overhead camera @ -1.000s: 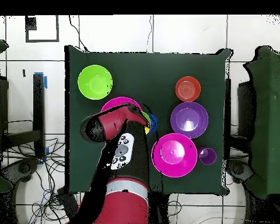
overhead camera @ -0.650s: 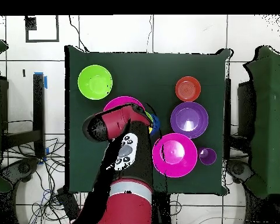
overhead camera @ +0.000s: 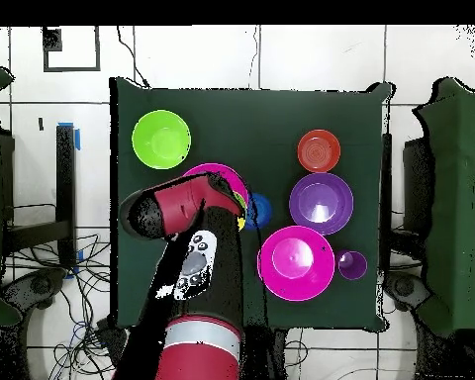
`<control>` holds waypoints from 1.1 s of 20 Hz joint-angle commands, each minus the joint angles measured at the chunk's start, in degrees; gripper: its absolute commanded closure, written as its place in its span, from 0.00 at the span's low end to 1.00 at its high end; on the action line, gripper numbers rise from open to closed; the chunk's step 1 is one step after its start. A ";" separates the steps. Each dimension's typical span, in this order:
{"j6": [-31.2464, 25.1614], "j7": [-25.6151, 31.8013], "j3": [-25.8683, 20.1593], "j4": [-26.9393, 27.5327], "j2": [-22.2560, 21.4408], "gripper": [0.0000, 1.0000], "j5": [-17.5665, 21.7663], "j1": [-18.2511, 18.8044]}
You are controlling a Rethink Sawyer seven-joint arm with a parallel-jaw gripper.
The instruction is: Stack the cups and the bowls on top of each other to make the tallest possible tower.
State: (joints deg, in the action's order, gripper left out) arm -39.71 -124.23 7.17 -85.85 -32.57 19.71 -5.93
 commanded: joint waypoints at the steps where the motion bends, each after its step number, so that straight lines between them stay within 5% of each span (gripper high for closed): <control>1: -4.27 -6.86 -1.51 5.38 4.85 1.00 -0.96 -2.31; 5: -2.25 -8.85 0.50 8.09 8.94 1.00 -0.02 -3.96; 22: -7.14 -8.37 4.18 12.21 12.03 1.00 -2.98 -6.82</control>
State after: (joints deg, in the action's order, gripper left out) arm -42.31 -124.23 12.99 -77.79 -22.41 18.82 -12.32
